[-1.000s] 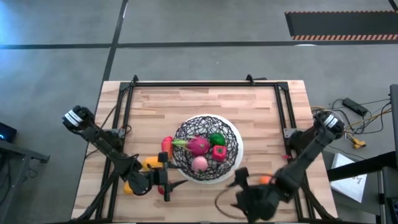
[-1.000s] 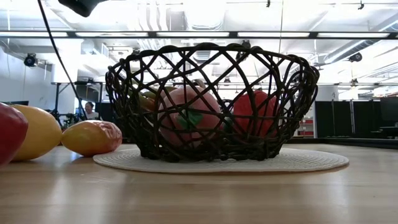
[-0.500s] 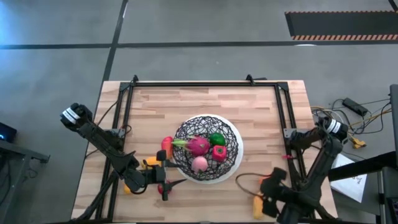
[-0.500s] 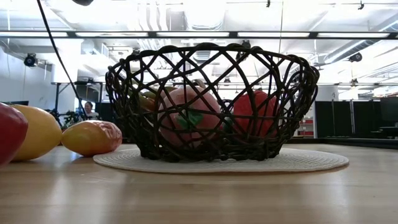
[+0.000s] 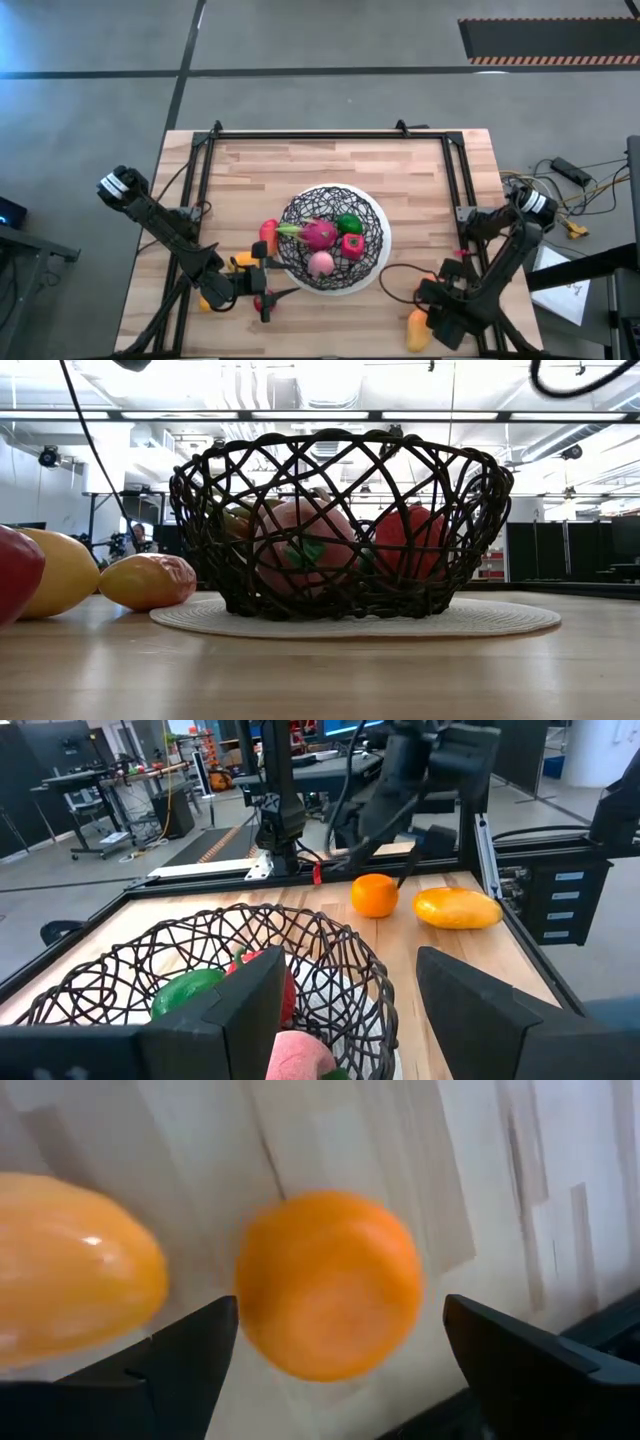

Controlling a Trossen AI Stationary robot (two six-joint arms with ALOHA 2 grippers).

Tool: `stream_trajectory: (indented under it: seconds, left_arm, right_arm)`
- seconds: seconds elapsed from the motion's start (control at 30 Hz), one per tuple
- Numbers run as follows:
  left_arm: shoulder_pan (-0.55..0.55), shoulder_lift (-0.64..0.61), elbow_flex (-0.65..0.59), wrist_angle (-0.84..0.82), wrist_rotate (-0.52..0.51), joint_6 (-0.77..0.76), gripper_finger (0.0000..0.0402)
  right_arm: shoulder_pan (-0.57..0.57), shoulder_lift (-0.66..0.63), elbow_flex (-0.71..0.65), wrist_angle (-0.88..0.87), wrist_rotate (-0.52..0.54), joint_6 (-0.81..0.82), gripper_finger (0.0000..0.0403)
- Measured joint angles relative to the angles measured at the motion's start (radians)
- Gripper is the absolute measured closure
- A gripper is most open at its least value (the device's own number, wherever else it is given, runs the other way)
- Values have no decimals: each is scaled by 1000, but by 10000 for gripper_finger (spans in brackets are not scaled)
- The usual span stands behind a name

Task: Build produce basket
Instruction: Put the orange into the basket

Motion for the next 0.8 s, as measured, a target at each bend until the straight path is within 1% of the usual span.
stream_trajectory:
  seconds: [0.13,0.27,0.47,0.53,0.67,0.8]
  left_arm:
    - [0,0,0,0,1,0,190]
    - [0,0,0,0,5,0,190]
    - [0,0,-1,0,7,-1,190]
    - [0,0,-1,-1,7,-1,190]
    - [0,0,-1,0,6,-1,190]
    - [0,0,-1,0,6,-1,190]
  right_arm:
    - [-47,0,-55,41,-50,-109,34]
    - [-73,0,-93,70,-53,-206,34]
    - [-80,0,-121,108,-55,-277,36]
    - [-80,-1,-121,109,-55,-280,43]
    - [-80,-2,-107,120,-64,-299,75]
    - [-82,-2,-78,132,-93,-316,98]
